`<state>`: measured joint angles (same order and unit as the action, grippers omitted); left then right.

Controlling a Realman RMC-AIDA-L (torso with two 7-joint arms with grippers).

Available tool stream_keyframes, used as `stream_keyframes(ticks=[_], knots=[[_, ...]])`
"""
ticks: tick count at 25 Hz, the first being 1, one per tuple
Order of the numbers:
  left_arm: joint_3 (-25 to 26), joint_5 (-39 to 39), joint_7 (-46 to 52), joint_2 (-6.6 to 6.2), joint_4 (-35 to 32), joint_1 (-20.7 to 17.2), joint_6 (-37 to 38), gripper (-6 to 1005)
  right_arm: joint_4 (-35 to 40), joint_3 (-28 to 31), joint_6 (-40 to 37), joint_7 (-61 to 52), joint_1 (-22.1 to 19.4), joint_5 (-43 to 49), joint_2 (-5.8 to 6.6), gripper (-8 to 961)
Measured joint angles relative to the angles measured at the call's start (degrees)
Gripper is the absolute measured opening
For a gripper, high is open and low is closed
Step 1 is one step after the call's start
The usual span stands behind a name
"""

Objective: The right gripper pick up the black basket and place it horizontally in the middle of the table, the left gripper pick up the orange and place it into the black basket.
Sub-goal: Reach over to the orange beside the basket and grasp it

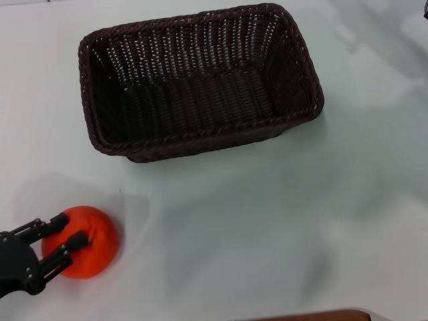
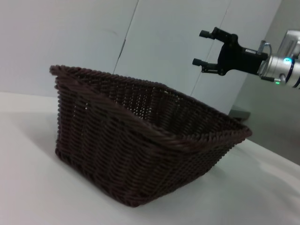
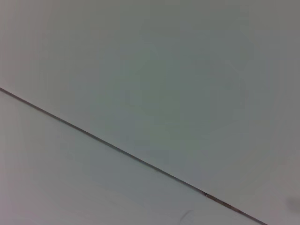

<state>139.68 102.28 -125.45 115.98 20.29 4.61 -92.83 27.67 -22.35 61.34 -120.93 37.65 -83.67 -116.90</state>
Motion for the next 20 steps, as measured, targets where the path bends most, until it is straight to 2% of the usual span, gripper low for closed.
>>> stream_keyframes(ticks=[9, 14, 20], knots=[[0.0, 1.4, 0.3, 0.45, 0.3, 0.9, 2.2, 455, -0.4, 0.0, -0.2, 0.0, 0.0, -0.1, 0.26, 888], [0.5, 1.5, 0.0, 0.21, 0.4, 1.1, 1.9, 282, -0.4, 0.0, -0.5, 0.0, 0.0, -0.2, 0.28, 889], [0.7, 1.3, 0.0, 0.18, 0.4, 1.3, 1.8, 239, -0.4, 0.0, -1.0, 0.1, 0.0, -0.4, 0.28, 889]])
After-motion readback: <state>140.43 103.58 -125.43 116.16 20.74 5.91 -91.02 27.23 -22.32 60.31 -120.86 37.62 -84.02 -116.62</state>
